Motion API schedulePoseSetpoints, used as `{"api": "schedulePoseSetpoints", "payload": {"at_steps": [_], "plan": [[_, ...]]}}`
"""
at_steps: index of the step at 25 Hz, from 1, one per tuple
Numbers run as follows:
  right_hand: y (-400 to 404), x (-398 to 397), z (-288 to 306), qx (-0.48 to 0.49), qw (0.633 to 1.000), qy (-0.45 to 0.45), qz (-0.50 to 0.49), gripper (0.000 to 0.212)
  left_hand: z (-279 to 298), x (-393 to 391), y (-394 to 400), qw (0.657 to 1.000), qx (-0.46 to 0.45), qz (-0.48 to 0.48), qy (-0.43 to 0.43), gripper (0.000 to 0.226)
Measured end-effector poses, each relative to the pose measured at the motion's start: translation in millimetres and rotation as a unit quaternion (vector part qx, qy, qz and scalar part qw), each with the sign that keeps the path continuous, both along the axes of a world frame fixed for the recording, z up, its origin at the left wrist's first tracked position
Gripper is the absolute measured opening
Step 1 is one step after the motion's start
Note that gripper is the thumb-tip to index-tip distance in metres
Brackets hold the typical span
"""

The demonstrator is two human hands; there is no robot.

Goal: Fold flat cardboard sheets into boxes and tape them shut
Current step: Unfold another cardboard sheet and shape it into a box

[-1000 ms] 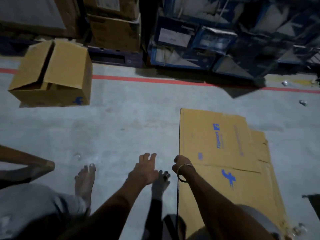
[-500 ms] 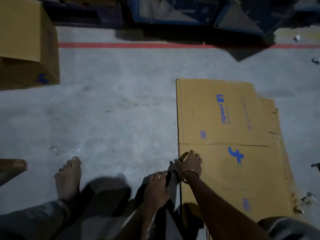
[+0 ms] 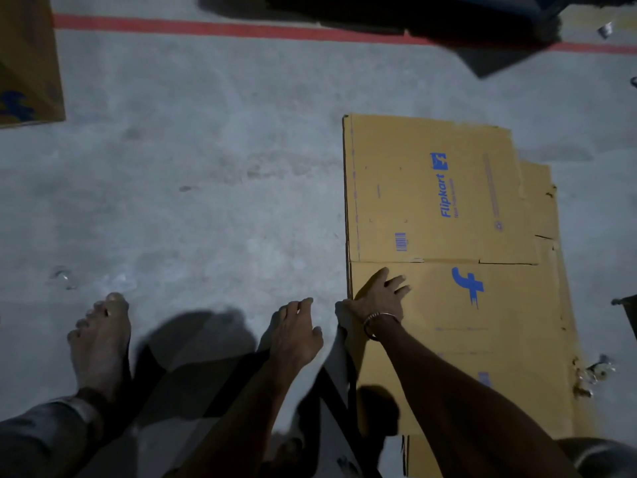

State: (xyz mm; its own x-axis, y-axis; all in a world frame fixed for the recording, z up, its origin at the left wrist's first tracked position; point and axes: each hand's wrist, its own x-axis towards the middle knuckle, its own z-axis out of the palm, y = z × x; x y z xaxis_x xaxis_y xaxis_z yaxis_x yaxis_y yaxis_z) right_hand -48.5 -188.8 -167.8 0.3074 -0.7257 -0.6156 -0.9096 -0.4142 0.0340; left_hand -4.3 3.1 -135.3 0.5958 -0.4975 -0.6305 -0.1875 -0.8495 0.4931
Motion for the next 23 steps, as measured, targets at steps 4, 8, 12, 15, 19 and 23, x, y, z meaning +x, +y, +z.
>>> {"api": "schedulePoseSetpoints", "payload": {"at_steps": [4, 8, 12, 15, 19, 23], "plan": [[4, 16, 18, 0.009, 0.998, -0.027, -0.051, 0.120, 0, 9, -1, 0.999, 0.008, 0.044, 0.027, 0.061], [7, 26, 50, -0.063, 0.993, -0.074, -0.064, 0.079, 3, -7, -19, 0.975, -0.023, 0.143, 0.171, 0.064], [-1, 51, 104, -0.084, 0.963, -0.211, -0.143, 0.026, 2, -30, -29, 0.963, -0.003, 0.208, 0.173, 0.069], [-3, 76, 138, -0.066, 0.944, -0.266, -0.182, 0.022, 3, -8, -19, 0.946, 0.020, 0.282, 0.158, 0.082], [2, 91, 178, -0.042, 0.920, -0.337, -0.198, 0.024, -26, 48, 9, 0.915, -0.047, 0.368, 0.158, 0.088], [2, 107, 231, 0.027, 0.889, -0.402, -0.218, 0.022, 51, 100, 32, 0.915, -0.138, 0.370, 0.079, 0.056]]}}
